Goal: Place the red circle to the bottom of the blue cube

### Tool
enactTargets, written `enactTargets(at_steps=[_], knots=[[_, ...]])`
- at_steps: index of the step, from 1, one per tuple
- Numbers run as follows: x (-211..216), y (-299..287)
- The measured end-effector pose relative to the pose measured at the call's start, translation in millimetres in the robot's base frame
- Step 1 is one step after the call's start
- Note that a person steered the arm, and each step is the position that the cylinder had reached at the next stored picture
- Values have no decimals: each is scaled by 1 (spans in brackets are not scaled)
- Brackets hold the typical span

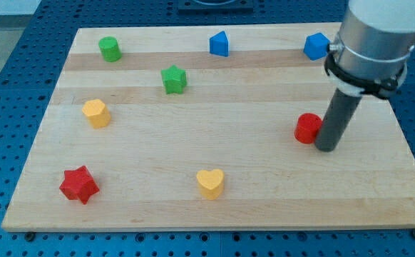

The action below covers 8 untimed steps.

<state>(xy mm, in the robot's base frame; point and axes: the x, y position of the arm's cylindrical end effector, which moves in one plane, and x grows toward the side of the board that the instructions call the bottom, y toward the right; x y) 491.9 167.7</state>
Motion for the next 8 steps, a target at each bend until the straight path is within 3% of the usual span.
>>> enactTargets(at_steps=[1,4,8], knots=[[-12,-1],[43,-14],[-7,-48]])
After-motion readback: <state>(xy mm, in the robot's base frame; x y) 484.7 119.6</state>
